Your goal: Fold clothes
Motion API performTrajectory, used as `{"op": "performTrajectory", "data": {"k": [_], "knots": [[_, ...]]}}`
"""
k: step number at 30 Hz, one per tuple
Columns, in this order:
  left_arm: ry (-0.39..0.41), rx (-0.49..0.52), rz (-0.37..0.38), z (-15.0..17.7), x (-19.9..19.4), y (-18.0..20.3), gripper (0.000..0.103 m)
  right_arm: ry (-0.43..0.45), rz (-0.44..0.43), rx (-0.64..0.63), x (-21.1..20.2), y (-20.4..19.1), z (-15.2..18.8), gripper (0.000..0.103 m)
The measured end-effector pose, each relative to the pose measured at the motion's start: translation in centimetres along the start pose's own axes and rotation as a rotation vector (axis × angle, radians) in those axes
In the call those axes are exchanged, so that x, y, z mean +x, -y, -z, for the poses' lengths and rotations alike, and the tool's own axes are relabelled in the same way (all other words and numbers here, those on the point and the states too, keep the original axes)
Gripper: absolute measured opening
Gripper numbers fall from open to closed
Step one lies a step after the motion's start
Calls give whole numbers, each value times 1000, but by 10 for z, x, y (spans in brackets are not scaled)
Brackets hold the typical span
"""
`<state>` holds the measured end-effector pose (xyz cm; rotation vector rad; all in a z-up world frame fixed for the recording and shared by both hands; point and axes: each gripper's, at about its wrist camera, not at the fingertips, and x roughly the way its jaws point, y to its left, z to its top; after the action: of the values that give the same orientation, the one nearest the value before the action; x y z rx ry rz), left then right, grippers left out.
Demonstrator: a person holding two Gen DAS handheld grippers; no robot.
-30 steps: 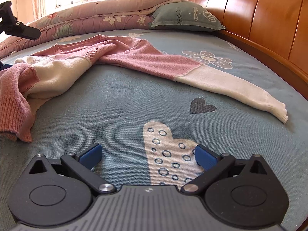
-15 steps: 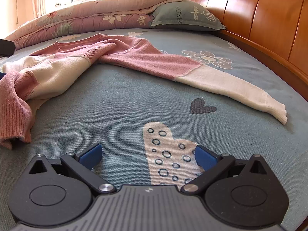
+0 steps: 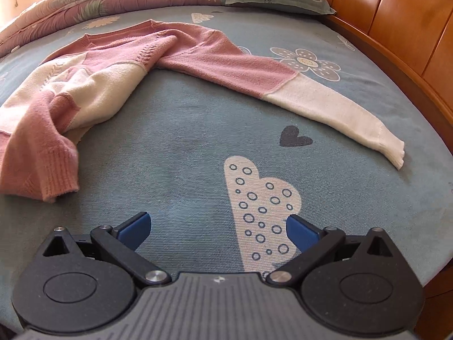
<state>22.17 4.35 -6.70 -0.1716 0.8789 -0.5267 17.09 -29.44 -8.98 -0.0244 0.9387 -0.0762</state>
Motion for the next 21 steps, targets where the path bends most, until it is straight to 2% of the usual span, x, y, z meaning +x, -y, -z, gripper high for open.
{"op": "performTrajectory", "data": {"k": [5, 9, 16, 21], "knots": [[28, -26, -53, 26, -27, -21, 102, 62, -36, -111, -42, -48, -23, 103], [24, -34, -114, 43, -43, -36, 102, 111, -136, -205, -56, -106, -53, 103], [-12, -69, -215, 59, -56, -60, 102, 68, -252, -426, -34, -218, -80, 103], [-21, -145, -295, 55, -53, -92, 102, 45, -239, -486, 5, -265, -93, 103]]}}
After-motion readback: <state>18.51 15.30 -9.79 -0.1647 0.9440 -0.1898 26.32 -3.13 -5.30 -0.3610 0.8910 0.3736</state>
